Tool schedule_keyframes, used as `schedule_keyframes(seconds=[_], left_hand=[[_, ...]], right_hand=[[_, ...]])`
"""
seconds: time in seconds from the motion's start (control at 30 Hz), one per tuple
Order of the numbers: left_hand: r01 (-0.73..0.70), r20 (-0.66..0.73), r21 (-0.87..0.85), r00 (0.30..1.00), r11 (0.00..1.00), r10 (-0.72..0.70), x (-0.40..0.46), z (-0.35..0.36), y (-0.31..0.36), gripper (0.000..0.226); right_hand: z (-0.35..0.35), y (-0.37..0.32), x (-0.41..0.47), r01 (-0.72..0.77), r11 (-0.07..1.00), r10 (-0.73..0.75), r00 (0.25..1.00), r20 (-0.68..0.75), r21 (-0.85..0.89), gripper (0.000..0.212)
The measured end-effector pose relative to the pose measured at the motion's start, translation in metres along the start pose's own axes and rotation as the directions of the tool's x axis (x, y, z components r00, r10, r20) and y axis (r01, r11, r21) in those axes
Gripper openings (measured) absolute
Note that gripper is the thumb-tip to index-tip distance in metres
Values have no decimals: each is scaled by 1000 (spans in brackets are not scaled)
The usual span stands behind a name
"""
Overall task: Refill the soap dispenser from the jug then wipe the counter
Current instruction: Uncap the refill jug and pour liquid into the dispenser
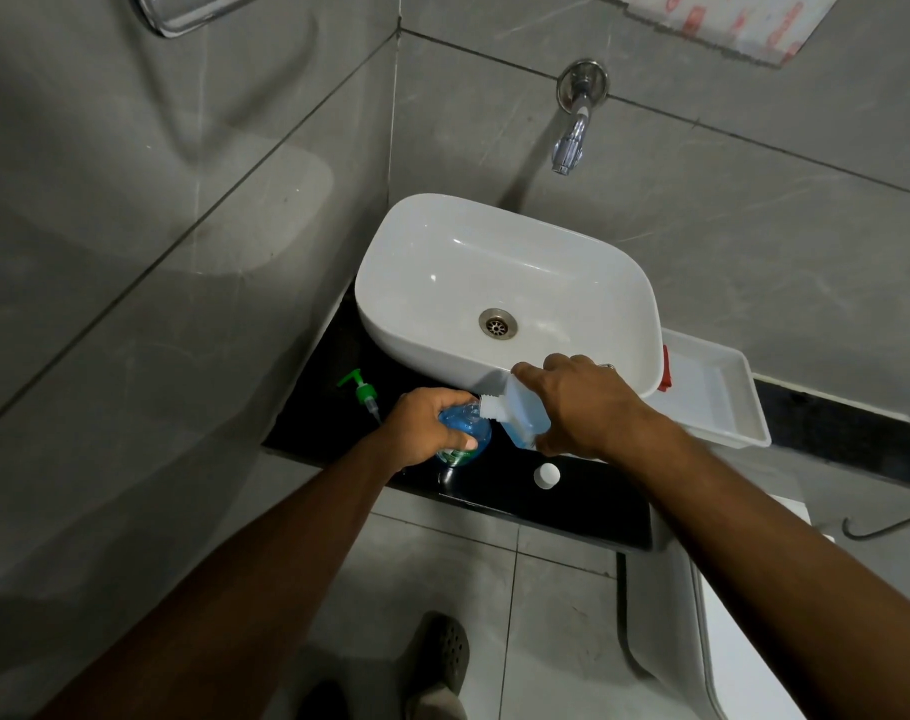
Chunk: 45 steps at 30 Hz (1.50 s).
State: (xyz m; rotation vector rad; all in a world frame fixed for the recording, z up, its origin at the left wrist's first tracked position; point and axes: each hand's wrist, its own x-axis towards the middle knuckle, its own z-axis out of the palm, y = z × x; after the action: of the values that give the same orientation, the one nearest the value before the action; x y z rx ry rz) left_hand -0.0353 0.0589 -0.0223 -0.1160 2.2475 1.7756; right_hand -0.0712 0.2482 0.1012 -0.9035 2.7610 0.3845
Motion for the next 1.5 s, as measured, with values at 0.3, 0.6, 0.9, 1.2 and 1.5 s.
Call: schedule_keyframes(seconds=[0.3,0.6,0.9,1.2,1.5], left_hand=[[-13,14,1,1000,1000,13,0,-1,0,59],[-28,8,48,1000,998,27,0,-2,1,54],[-50,4,137,999,989,50,1,-3,2,55],[-7,15,116,1000,993,6,3,-4,1,52],[2,5,102,1000,995,-2,4,-4,0,51]], right_hand=[[5,0,-3,-39,996,39,999,7,81,87],[42,24,-14,-18,813,86,992,-89,583,78],[104,79,-71,-162,438,302,953,25,884,77],[147,81,-89,-143,87,384,918,99,986,71],[153,90,-87,-156,128,355,929,101,979,80]])
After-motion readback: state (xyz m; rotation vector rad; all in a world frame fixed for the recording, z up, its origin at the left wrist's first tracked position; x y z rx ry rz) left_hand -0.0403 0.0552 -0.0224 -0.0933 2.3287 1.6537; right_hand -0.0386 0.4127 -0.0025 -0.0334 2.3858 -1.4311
